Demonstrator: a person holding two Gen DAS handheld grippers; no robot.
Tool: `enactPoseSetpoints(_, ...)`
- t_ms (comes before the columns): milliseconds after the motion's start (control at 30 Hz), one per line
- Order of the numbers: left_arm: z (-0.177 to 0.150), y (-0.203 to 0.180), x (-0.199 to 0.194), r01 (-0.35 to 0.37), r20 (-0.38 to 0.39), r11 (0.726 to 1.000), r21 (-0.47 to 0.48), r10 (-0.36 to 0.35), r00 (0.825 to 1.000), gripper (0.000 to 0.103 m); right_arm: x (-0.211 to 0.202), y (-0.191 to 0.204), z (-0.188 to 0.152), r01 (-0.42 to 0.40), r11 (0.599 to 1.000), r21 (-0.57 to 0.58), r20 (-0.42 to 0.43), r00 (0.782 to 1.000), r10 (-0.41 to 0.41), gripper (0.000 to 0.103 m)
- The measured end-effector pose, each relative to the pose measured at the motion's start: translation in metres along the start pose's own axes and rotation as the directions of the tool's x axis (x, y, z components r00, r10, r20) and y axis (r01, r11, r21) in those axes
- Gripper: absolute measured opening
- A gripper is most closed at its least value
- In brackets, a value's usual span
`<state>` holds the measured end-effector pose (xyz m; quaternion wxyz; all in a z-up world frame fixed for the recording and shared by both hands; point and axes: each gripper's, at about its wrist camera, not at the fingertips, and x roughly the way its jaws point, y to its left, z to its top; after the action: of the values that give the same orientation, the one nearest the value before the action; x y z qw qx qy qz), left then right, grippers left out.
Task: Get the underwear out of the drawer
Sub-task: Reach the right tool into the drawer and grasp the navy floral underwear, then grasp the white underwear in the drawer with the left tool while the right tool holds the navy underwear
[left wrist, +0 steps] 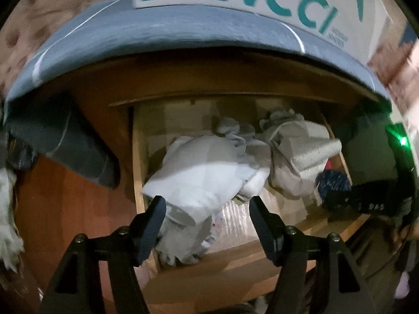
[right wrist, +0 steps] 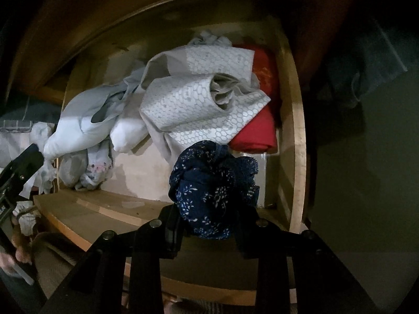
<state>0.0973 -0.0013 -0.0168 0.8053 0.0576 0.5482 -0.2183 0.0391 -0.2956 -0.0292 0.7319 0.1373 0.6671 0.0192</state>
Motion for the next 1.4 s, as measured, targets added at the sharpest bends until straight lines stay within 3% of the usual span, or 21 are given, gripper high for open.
enactPoseSetpoints(200,0.005,-0.009,0.021,-0.051,-0.037,0.981,0.185,0.059,0.998,0.068,0.006,0.0,0.002,-0.018,0.999,0.028,0.031,0.999,0.017,0.029)
enactPoseSetpoints(367,0.0,-0.018,0.041,-0.092,-0.084,0.946,0.312,0.124,0.989,0.068,0.007,0.0,0.002,-0.013,0.999,0.034,0.038,0.999,0.012,0.029)
enactPoseSetpoints(700,0.013,-0.022,0.072,-0.094,-0.139,0.93,0.356,0.152,0.979,0.071,0.009,0.002,0.001,-0.014,1.0,0.025,0.025,1.0,0.014,0.029)
enactPoseSetpoints(867,0.016,-0.025,0.089,-0.102,-0.186,0.915,0.391,0.187,0.965,0.072,0.012,0.002,0.001,-0.022,1.0,0.02,0.021,1.0,0.021,0.029)
enactPoseSetpoints(1067,0.017,-0.025,0.096,-0.123,-0.194,0.908,0.4,0.215,0.957,0.071,0.012,0.002,0.002,-0.036,0.999,0.02,0.022,0.999,0.035,0.029)
enactPoseSetpoints(1100,0.017,-0.025,0.096,-0.123,-0.193,0.909,0.399,0.214,0.958,0.07,0.012,0.002,0.002,-0.037,0.999,0.02,0.023,0.999,0.036,0.03)
enactPoseSetpoints(1167,0.016,-0.026,0.095,-0.117,-0.189,0.911,0.395,0.205,0.96,0.054,0.013,0.002,0.002,-0.045,0.999,0.018,0.018,0.999,0.045,0.03)
enactPoseSetpoints(1400,0.015,-0.027,0.084,-0.124,-0.166,0.921,0.369,0.196,0.966,0.016,0.011,0.001,0.003,-0.051,0.999,0.015,0.023,0.998,0.051,0.03)
